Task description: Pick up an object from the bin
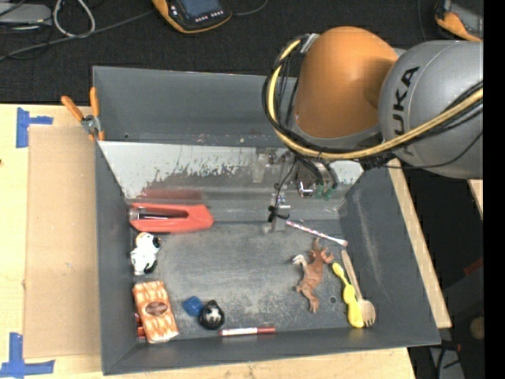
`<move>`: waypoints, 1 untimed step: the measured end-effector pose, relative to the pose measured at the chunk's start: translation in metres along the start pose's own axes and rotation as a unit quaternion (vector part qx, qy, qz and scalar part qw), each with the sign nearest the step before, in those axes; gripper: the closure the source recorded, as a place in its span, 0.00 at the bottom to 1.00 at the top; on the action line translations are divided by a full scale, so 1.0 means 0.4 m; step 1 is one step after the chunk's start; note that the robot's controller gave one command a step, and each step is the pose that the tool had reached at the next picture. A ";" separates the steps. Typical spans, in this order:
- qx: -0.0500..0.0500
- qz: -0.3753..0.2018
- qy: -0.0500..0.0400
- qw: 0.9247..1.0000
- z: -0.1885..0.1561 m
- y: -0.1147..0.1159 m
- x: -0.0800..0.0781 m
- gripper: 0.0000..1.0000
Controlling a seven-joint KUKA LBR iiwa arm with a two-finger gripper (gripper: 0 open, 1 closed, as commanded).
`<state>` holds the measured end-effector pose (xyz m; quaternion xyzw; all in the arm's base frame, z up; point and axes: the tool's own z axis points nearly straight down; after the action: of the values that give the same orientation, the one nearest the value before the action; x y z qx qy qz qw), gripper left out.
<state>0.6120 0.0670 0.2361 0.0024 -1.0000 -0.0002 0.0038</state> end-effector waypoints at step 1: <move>0.000 0.001 -0.004 1.000 -0.012 -0.001 -0.003 0.00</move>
Offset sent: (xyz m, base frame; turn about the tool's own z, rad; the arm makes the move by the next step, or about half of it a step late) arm -0.0329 -0.0866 -0.0714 -0.1239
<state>0.6135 0.0666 0.2408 0.0017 -1.0000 -0.0004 -0.0001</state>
